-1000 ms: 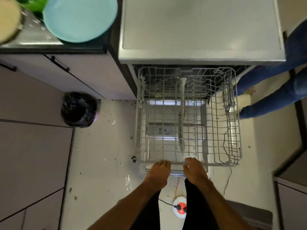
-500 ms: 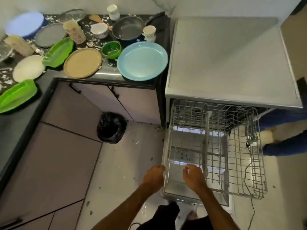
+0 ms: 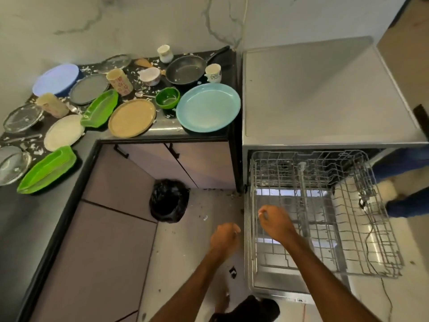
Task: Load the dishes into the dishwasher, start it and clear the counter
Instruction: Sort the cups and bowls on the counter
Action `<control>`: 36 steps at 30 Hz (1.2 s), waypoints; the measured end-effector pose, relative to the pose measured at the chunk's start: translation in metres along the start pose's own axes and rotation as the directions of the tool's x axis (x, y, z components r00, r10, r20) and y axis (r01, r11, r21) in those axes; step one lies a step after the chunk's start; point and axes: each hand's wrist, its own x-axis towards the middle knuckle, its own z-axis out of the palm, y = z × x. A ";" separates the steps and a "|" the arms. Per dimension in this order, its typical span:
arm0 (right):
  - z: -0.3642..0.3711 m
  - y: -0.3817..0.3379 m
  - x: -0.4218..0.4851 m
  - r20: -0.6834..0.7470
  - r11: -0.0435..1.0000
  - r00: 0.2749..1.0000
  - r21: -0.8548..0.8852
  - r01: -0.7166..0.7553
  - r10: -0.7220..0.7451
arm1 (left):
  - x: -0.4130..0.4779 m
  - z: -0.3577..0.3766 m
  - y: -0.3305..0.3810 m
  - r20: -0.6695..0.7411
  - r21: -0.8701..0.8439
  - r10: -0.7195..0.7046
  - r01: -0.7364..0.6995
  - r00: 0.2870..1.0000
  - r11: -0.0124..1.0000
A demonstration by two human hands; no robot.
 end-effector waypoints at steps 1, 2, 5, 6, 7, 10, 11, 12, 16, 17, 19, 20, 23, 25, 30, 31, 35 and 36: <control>0.002 -0.004 -0.003 0.000 1.000 1.000 -0.014 -0.005 0.005 | 0.005 0.002 -0.009 -0.001 0.012 0.010 -0.010 1.000 1.000; 0.006 -0.007 -0.006 0.008 1.000 1.000 -0.024 -0.009 0.009 | 0.007 0.002 -0.016 -0.002 0.027 0.034 -0.034 0.999 0.999; 0.015 -0.023 -0.023 0.018 0.999 0.999 -0.024 -0.043 0.043 | 0.004 -0.009 -0.035 0.018 0.067 0.114 -0.115 0.993 0.991; 0.017 -0.033 -0.029 0.014 0.998 0.999 -0.021 -0.051 0.052 | 0.003 -0.019 -0.040 0.016 0.078 0.152 -0.153 0.988 0.985; 0.017 -0.044 -0.034 0.003 0.998 0.998 -0.016 -0.061 0.061 | 0.001 -0.029 -0.044 0.013 0.084 0.191 -0.191 0.982 0.978; 0.017 -0.074 -0.045 -0.063 0.997 0.995 0.003 -0.083 0.083 | -0.007 -0.068 -0.058 -0.018 0.110 0.254 -0.251 0.967 0.962; 0.016 -0.085 -0.050 -0.084 0.996 0.993 0.014 -0.085 0.086 | -0.013 -0.082 -0.063 -0.032 0.111 0.254 -0.250 0.967 0.962; 0.017 -0.096 -0.055 -0.101 0.996 0.991 0.026 -0.085 0.087 | -0.019 -0.096 -0.069 -0.041 0.107 0.257 -0.252 0.966 0.962; 0.016 -0.145 -0.073 -0.098 0.996 0.991 0.020 -0.091 0.093 | -0.043 -0.149 -0.093 -0.054 0.092 0.263 -0.257 0.963 0.962; 0.016 -0.156 -0.074 -0.090 0.996 0.992 0.004 -0.090 0.090 | -0.049 -0.161 -0.099 -0.067 0.078 0.248 -0.243 0.966 0.967; 0.020 -0.176 -0.072 -0.079 0.997 0.994 -0.020 -0.071 0.070 | -0.058 -0.188 -0.109 -0.103 0.013 0.222 -0.222 0.970 0.975; 0.022 -0.185 -0.069 -0.080 0.998 0.995 -0.017 -0.061 0.059 | -0.061 -0.200 -0.114 -0.121 0.003 0.221 -0.222 0.968 0.975; 0.022 -0.222 -0.073 -0.123 1.000 0.992 -0.005 -0.002 0.001 | -0.065 -0.239 -0.120 -0.150 0.000 0.227 -0.230 0.962 0.973; 0.020 -0.245 -0.077 -0.122 0.999 0.992 -0.003 0.036 -0.036 | -0.062 -0.260 -0.121 -0.155 -0.001 0.248 -0.251 0.956 0.968; 0.014 -0.289 -0.074 -0.161 0.995 0.984 0.057 0.088 -0.078 | -0.053 -0.303 -0.120 -0.205 -0.043 0.262 -0.277 0.943 0.960; 0.013 -0.298 -0.072 -0.174 0.994 0.981 0.053 0.094 -0.083 | -0.048 -0.309 -0.120 -0.206 -0.047 0.265 -0.280 0.942 0.959; 0.016 -0.325 -0.048 -0.172 0.994 0.980 0.037 0.103 -0.095 | -0.024 -0.336 -0.125 -0.213 -0.076 0.255 -0.277 0.943 0.958; 0.017 -0.332 -0.039 -0.169 0.994 0.981 0.040 0.101 -0.093 | -0.017 -0.343 -0.126 -0.218 -0.081 0.254 -0.277 0.942 0.957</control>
